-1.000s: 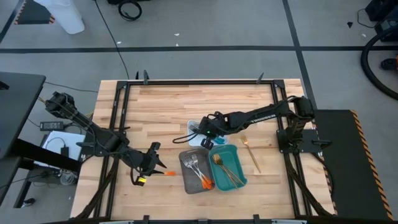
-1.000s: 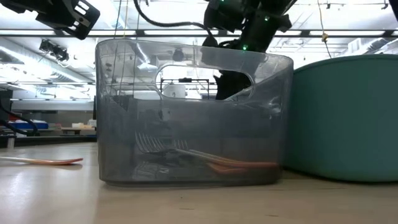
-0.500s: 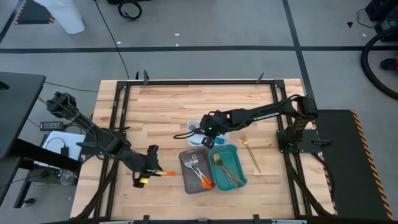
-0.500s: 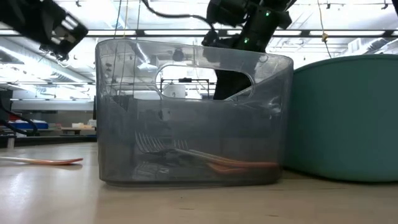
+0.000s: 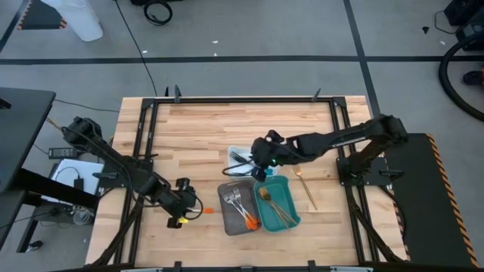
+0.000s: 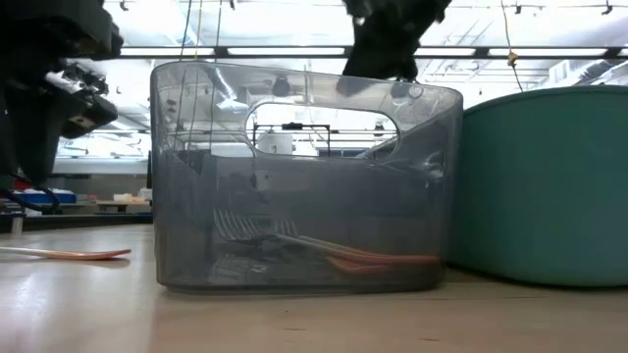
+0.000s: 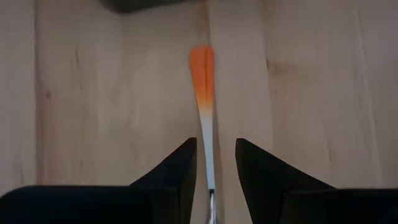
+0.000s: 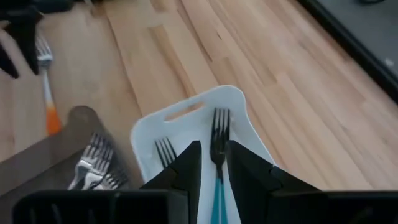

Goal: Sort silverware by color (type)
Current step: Put the orange fork into the black bin

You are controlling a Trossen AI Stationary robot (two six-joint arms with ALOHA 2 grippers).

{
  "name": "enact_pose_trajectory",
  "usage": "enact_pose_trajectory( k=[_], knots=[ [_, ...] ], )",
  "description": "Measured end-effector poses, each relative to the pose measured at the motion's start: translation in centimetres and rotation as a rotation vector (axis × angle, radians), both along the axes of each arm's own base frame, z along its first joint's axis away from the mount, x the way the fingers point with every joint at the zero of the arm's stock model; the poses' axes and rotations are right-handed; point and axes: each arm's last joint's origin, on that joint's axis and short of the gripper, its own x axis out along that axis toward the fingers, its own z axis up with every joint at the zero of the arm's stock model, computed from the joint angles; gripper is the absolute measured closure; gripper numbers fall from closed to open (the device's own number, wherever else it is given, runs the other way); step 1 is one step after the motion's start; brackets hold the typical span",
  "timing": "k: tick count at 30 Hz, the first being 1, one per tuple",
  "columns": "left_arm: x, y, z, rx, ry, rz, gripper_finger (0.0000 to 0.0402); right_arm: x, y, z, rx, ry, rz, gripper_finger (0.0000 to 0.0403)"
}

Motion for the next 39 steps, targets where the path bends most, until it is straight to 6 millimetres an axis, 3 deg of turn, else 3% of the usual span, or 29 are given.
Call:
enact_pose_trajectory(
  k=[5,17,23,39],
  knots=[
    [-0.5,-0.4,-0.2,0.021,0.012,0.008,0.0283,-0.2,1.8,0.5,-0.041,-0.043,0.011,0.0317],
    [-0.4,-1.3,0.9,0.029,-0.012,0.045,0.0283,1.0,6.2,-1.2,-0.128,-0.122,0.016,0.0317],
    [-1.1,-0.7,-0.2,0.102,0.113,0.106,0.0283,0.9,6.8,-1.1,-0.145,-0.137,0.011,0.0317],
    [-0.6,-1.5,-3.1,0.115,0.259,0.094,0.0283,0.7,6.7,-2.3,-0.155,-0.147,-0.004,0.0317]
  ],
)
